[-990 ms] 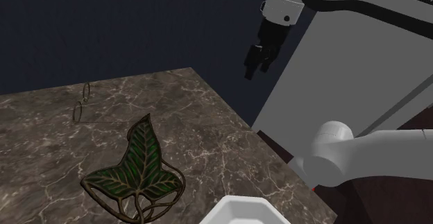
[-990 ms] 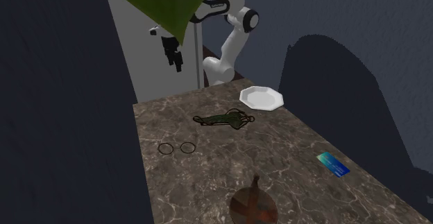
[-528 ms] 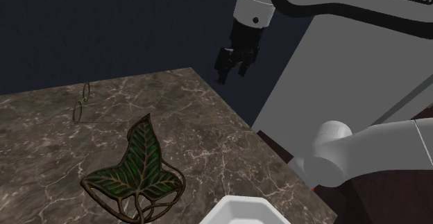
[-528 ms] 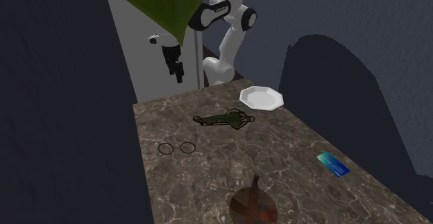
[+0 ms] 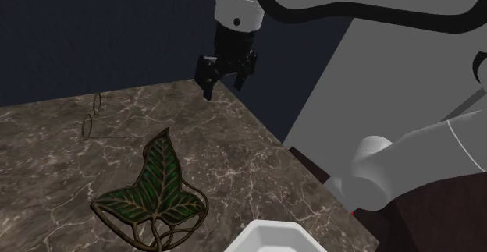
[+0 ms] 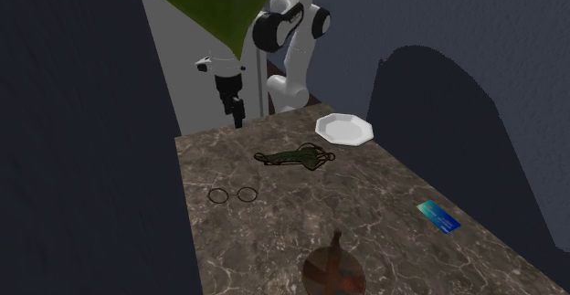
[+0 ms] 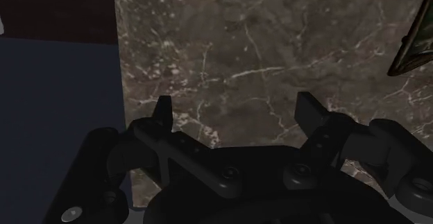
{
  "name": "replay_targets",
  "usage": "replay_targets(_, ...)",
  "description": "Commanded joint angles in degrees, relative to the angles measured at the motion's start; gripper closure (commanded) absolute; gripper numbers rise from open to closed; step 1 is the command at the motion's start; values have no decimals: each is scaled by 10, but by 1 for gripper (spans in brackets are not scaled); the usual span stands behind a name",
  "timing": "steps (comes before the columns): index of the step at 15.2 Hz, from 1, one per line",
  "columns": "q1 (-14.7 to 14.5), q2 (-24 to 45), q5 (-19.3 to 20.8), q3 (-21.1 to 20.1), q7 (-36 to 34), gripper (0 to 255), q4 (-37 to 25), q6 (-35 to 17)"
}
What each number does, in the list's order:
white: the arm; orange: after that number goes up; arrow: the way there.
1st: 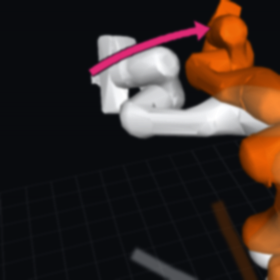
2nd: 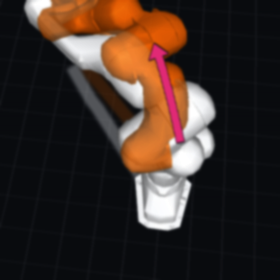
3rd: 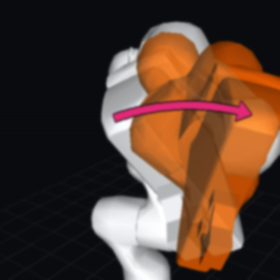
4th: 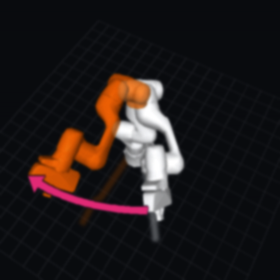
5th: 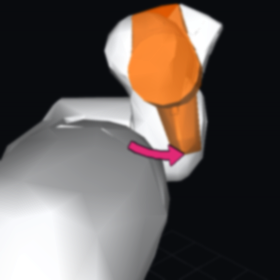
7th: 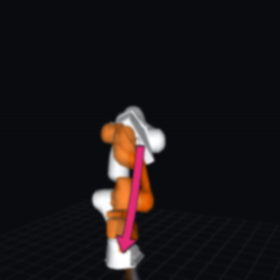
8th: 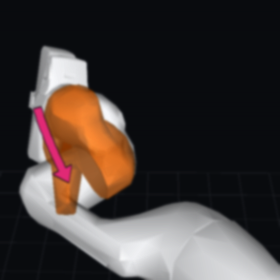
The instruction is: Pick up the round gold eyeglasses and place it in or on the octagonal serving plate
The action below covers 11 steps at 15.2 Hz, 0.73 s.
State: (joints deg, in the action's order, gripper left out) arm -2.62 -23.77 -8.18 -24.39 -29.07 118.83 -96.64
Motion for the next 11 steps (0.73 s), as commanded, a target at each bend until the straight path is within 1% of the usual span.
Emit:
replay_targets(1, 2, 40, 9, -26, -35, 0, -31, -12)
replay_targets(4, 3, 102, 33, -63, -89, 0, -83, -23)
replay_targets(6, 1, 147, 56, -87, -127, 0, -121, -27)
replay_targets(9, -10, 223, 103, -118, -187, 0, -187, -26)
replay_targets(11, -25, 278, 140, -134, -228, 0, -237, -19)
